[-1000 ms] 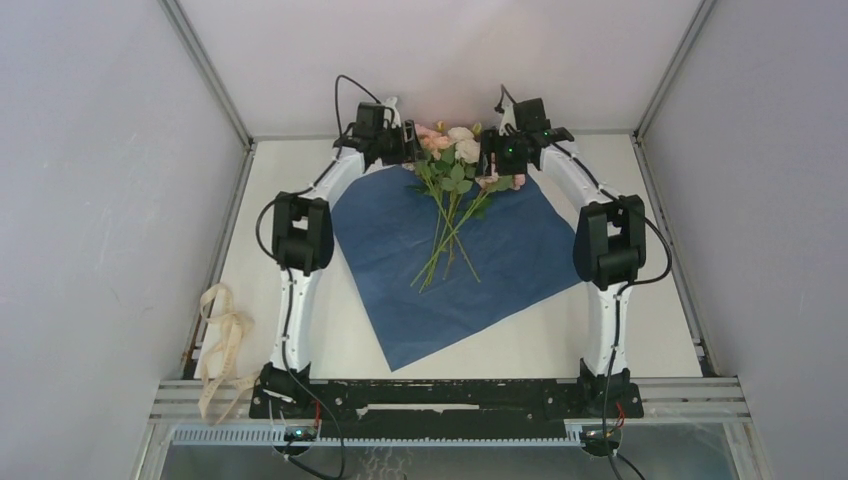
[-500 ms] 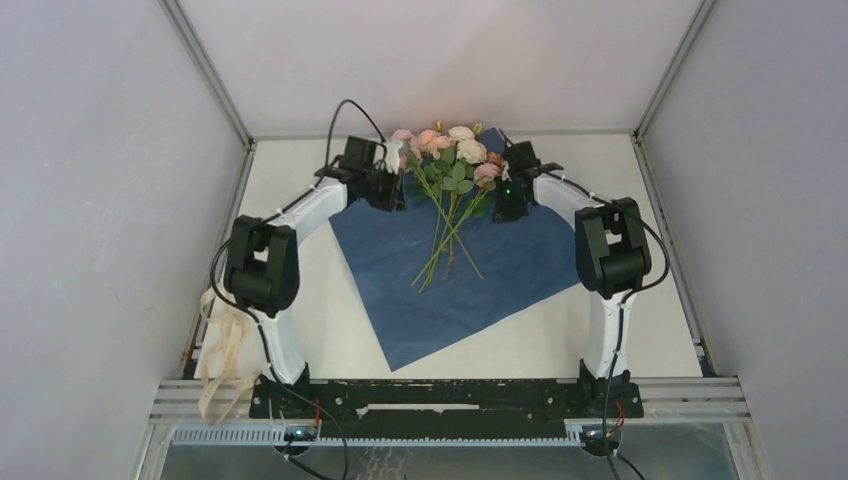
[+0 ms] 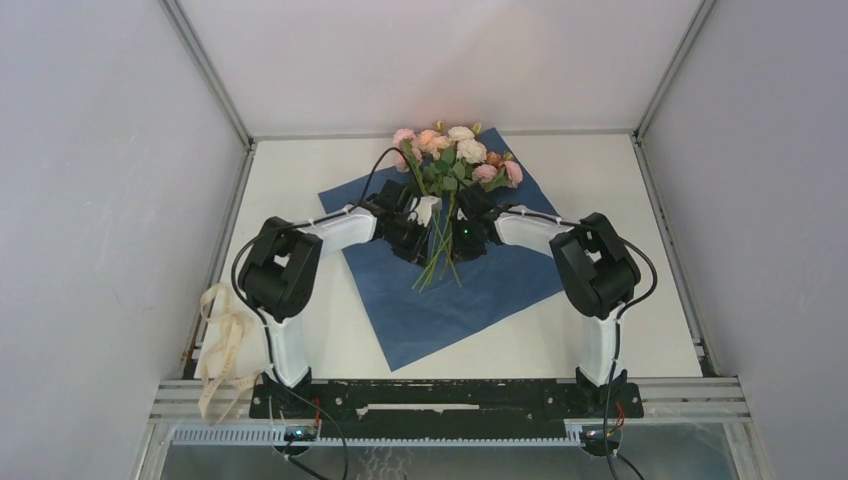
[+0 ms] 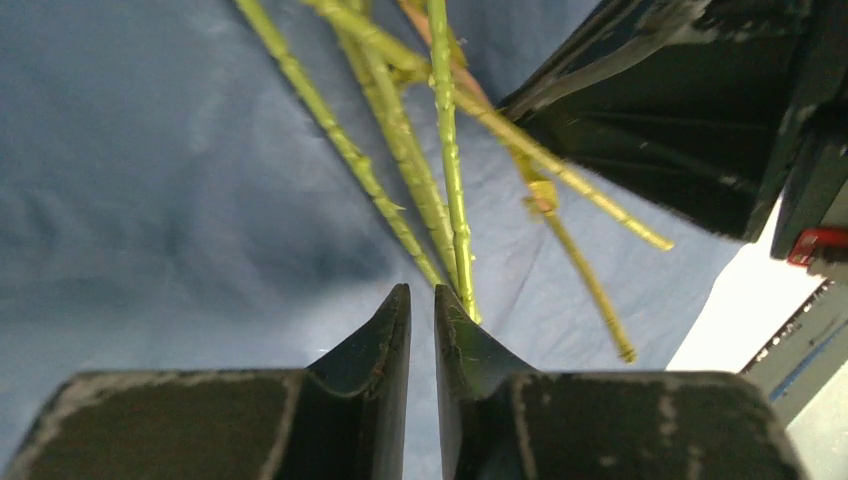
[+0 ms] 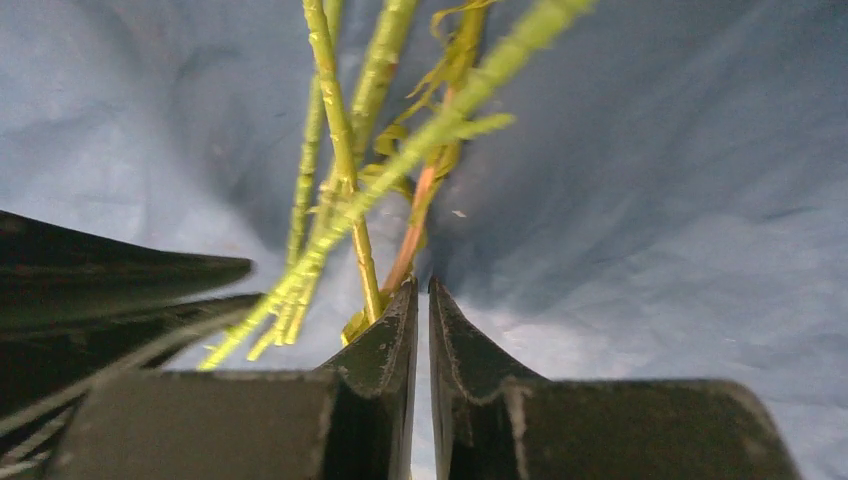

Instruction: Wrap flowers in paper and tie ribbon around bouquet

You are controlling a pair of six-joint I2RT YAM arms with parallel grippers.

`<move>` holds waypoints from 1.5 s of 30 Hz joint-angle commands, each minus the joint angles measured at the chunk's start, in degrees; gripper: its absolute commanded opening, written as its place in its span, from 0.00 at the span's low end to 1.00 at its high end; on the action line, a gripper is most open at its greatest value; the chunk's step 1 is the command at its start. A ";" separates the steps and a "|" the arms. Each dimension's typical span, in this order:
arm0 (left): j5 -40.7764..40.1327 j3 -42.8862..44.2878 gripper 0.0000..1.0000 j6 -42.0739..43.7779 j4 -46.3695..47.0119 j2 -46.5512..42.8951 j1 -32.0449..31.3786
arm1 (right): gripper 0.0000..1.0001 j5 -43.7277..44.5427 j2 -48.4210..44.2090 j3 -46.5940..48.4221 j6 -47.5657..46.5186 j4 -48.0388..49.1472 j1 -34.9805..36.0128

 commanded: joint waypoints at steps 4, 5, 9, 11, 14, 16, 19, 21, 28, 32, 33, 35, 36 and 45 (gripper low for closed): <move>4.72 -2.46 0.18 -6.89 6.22 0.58 -3.27 | 0.15 -2.43 -3.88 -1.41 9.93 8.97 3.58; 4.76 -2.57 0.18 -7.48 6.80 0.48 -3.69 | 0.15 -2.40 -4.15 -2.24 10.90 9.81 3.78; 4.60 -3.79 0.21 -9.23 9.28 -0.26 -5.10 | 0.15 -2.25 -6.25 -6.95 14.53 13.76 4.73; 4.16 -4.08 0.23 -8.49 8.56 -0.56 -5.05 | 0.15 -0.96 -7.64 -8.70 15.02 13.65 4.66; 2.60 -2.73 0.27 -4.73 2.56 -1.26 -3.66 | 0.18 1.12 -10.13 -9.74 12.77 11.34 3.29; 2.26 -1.39 0.30 -2.56 -1.26 -2.61 -1.99 | 0.20 2.44 -11.87 -9.80 10.29 9.53 1.98; 0.90 1.19 0.38 1.83 -4.94 -5.60 -0.38 | 0.23 2.81 -14.24 -9.69 6.60 8.23 -1.21; 0.28 4.70 0.41 5.86 -8.17 -6.17 0.25 | 0.26 3.10 -14.92 -8.82 4.82 6.97 -3.55; -6.20 21.95 0.38 2.23 -13.27 4.65 10.00 | 0.26 10.11 -7.32 2.26 -1.43 1.93 -12.07; -12.86 35.55 0.35 -2.03 -13.21 15.20 13.73 | 0.25 14.38 2.03 14.55 -3.38 -1.13 -14.14; -14.17 38.58 0.35 -1.93 -13.31 17.30 13.88 | 0.25 15.33 4.69 17.46 -3.82 -2.22 -14.41; -16.64 43.68 0.35 -1.78 -13.09 20.99 13.87 | 0.24 17.63 9.91 24.19 -4.62 -5.58 -14.88; -17.86 46.12 0.35 -1.85 -12.91 22.78 13.84 | 0.24 18.29 12.42 27.64 -4.72 -7.43 -15.05; -13.74 64.09 0.39 -5.74 -14.40 35.43 11.99 | 0.23 14.08 22.68 40.95 -5.86 -8.15 -14.50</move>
